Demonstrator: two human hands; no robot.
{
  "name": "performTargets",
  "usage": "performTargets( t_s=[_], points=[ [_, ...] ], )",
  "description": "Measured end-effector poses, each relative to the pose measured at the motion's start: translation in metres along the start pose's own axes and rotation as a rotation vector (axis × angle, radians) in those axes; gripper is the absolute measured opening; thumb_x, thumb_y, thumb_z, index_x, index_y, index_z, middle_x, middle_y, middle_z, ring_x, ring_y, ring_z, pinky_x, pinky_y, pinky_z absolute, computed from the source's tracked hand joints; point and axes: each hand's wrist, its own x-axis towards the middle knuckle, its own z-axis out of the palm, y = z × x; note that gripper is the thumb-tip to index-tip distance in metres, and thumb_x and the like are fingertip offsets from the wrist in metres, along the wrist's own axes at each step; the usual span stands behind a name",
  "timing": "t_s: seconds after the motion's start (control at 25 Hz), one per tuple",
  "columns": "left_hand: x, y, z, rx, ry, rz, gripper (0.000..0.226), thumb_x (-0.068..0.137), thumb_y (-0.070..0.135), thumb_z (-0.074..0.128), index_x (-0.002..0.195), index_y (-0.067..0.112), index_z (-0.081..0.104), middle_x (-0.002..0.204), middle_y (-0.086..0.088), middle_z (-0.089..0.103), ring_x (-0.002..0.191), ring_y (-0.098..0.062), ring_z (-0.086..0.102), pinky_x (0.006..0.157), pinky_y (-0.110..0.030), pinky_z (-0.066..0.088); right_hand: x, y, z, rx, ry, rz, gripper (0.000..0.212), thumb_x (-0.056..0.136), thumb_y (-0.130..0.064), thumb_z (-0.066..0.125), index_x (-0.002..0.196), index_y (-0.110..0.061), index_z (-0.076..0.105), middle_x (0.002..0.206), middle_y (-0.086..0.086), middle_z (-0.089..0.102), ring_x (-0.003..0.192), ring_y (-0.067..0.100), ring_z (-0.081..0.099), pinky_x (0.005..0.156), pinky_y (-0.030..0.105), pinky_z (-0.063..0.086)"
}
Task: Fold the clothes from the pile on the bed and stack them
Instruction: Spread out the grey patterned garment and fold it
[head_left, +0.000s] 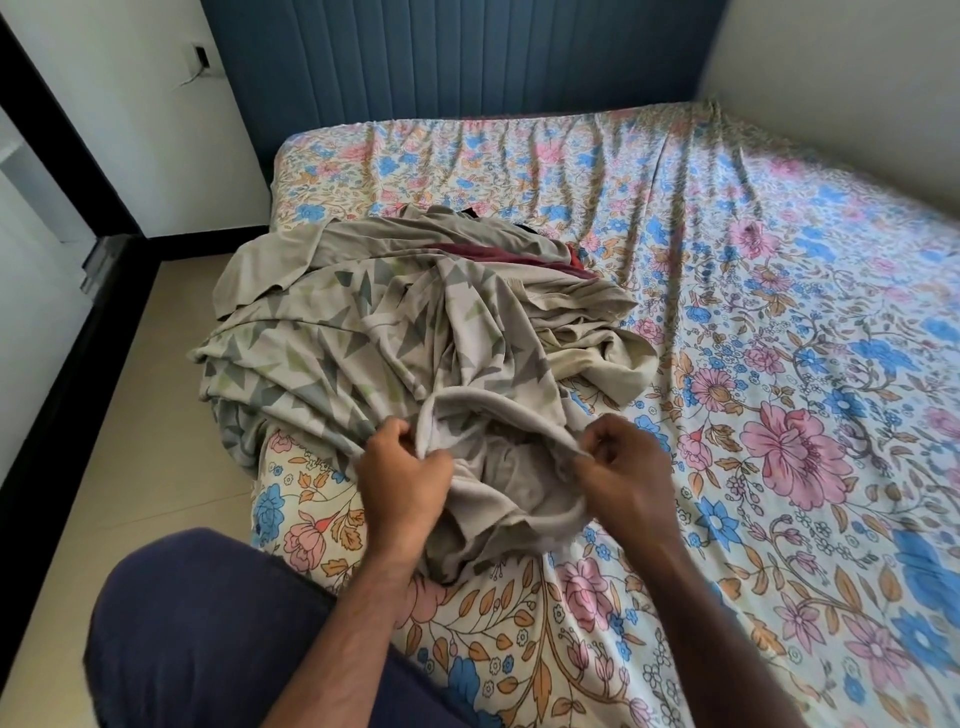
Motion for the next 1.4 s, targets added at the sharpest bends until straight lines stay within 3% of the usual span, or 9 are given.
performTargets(
  t_s=[0.28,0.4,0.56,0.76,0.88,0.96,1.08,1.2,1.4],
  points=[
    [0.014,-0.001,-0.009,0.102,-0.134,0.058,0.018,0.078,0.005,0.08,0.081,0.011,0.063,0.075,0.001,0.064,0.063,-0.01,0.057,0.047,-0.008,0.038,0.003,0.01,0.002,-0.038,-0.002,-0.103,0.028,0.078,0.001,0.073,0.072,-0.022,0.057,0.062,0.0,0.061,0.055,0.018,0.056,0.046,0.031,0.047],
    [0.028,-0.008,-0.02,0.046,-0.013,0.055,0.019,0.081,-0.01,0.066,0.079,0.008,0.059,0.073,-0.002,0.059,0.064,-0.016,0.055,0.046,-0.01,0.039,0.014,0.018,-0.018,0.021,0.192,-0.091,0.031,0.079,0.001,0.069,0.083,-0.027,0.057,0.063,0.008,0.063,0.058,0.033,0.063,0.051,0.048,0.056],
    [0.039,-0.008,-0.029,0.06,-0.148,0.102,0.02,0.082,0.004,0.079,0.083,0.01,0.06,0.074,-0.005,0.062,0.064,-0.013,0.055,0.053,-0.016,0.044,0.012,0.004,-0.026,-0.121,-0.294,-0.217,0.018,0.094,-0.025,0.075,0.109,-0.026,0.065,0.071,-0.002,0.073,0.058,0.006,0.07,0.048,0.02,0.051],
    [0.004,0.012,-0.03,0.243,0.003,0.281,0.031,0.083,0.033,0.082,0.097,0.019,0.058,0.088,0.006,0.058,0.075,-0.006,0.06,0.06,-0.02,0.05,0.056,-0.017,-0.029,0.117,-0.182,-0.311,0.022,0.106,-0.021,0.057,0.098,-0.014,0.077,0.058,-0.002,0.066,0.049,0.009,0.061,0.05,0.024,0.047],
    [-0.047,0.028,-0.006,0.203,-0.332,0.305,0.024,0.088,0.037,0.077,0.097,0.022,0.062,0.077,0.012,0.065,0.06,0.004,0.063,0.056,-0.016,0.054,0.099,-0.015,-0.021,-0.085,-0.356,-0.454,0.037,0.098,0.001,0.061,0.102,-0.033,0.075,0.081,-0.005,0.074,0.07,0.013,0.07,0.07,0.033,0.056],
    [-0.064,0.027,0.016,0.226,-0.501,0.229,0.043,0.086,0.042,0.078,0.119,0.027,0.054,0.103,0.012,0.07,0.079,0.0,0.067,0.073,-0.02,0.058,0.12,-0.022,-0.009,-0.268,-0.546,-0.565,0.055,0.091,0.011,0.058,0.109,-0.038,0.073,0.105,-0.012,0.073,0.093,0.009,0.07,0.085,0.031,0.055],
    [-0.062,0.017,0.032,0.156,-0.508,0.138,0.077,0.086,0.035,0.08,0.146,0.037,0.032,0.127,0.014,0.061,0.096,-0.014,0.071,0.081,-0.03,0.061,0.136,-0.049,0.02,-0.575,-0.747,-0.767,0.058,0.09,0.007,0.058,0.13,-0.034,0.068,0.125,-0.01,0.067,0.108,0.01,0.065,0.092,0.037,0.055],
    [-0.068,0.013,0.04,0.235,-0.512,0.205,0.053,0.085,0.033,0.08,0.128,0.039,0.05,0.109,0.015,0.066,0.083,-0.009,0.069,0.076,-0.03,0.06,0.14,-0.06,0.051,-0.94,-0.857,-0.807,0.063,0.093,-0.011,0.065,0.148,-0.04,0.051,0.134,-0.002,0.056,0.121,0.015,0.05,0.1,0.044,0.045],
    [-0.07,0.009,0.04,0.418,-0.376,0.199,0.064,0.07,0.055,0.085,0.118,0.035,0.049,0.12,0.004,0.054,0.111,-0.014,0.055,0.091,-0.033,0.054,0.142,-0.062,0.059,-0.855,-0.681,-0.937,0.027,0.092,-0.041,0.071,0.116,-0.029,0.073,0.124,-0.001,0.056,0.125,0.025,0.049,0.102,0.048,0.035]
  ],
)
